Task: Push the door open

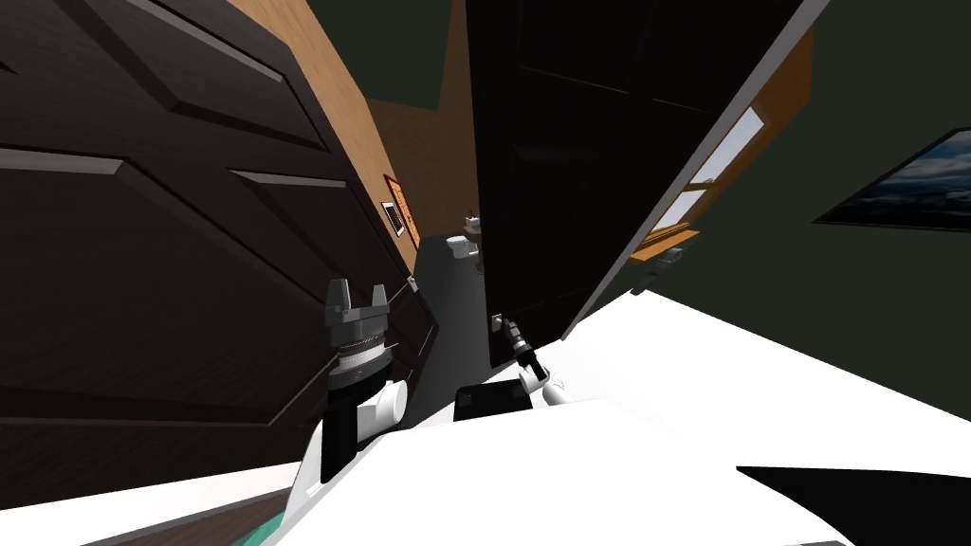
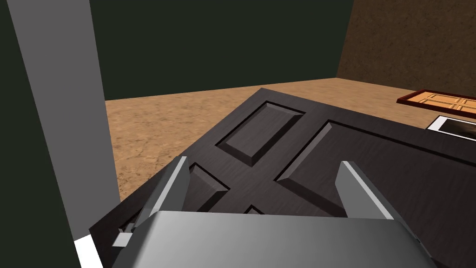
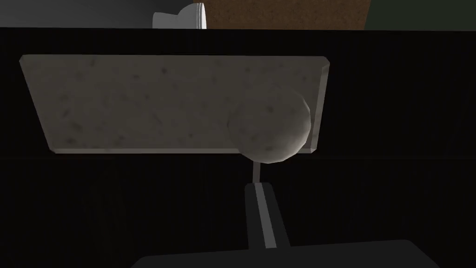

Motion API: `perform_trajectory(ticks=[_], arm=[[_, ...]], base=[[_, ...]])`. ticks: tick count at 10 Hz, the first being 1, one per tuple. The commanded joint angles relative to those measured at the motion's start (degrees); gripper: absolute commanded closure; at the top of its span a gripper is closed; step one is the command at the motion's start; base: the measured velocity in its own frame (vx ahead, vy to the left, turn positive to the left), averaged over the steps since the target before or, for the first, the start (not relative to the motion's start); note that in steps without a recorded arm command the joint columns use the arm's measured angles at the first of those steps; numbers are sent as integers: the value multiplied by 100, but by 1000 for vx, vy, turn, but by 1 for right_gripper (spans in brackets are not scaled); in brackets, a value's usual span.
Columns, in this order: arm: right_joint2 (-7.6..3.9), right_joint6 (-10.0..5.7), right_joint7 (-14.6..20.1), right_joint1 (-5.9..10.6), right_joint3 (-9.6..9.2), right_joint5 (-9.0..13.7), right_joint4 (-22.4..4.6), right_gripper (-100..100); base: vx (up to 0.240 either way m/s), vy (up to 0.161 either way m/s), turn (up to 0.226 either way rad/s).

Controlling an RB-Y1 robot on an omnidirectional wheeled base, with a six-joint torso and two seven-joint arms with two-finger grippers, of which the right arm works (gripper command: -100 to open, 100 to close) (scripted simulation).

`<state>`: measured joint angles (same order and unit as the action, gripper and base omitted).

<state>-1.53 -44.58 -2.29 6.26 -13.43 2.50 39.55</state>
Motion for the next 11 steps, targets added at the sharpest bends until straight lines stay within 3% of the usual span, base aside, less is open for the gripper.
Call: perform_trajectory(ticks=[1, 4, 7, 9, 11], arm=[[-38, 13, 20, -13, -18, 1, 19, -100], [-21, 37, 50, -28, -46, 10, 58, -100], [171, 65, 84, -45, -78, 20, 104, -100], [18, 60, 73, -55, -58, 24, 117, -100], [-29, 44, 65, -51, -43, 29, 105, -100]], base=[[-179, -15, -14], [-206, -18, -22], [-218, -17, -26], [-6, 13, 16], [150, 51, 15]])
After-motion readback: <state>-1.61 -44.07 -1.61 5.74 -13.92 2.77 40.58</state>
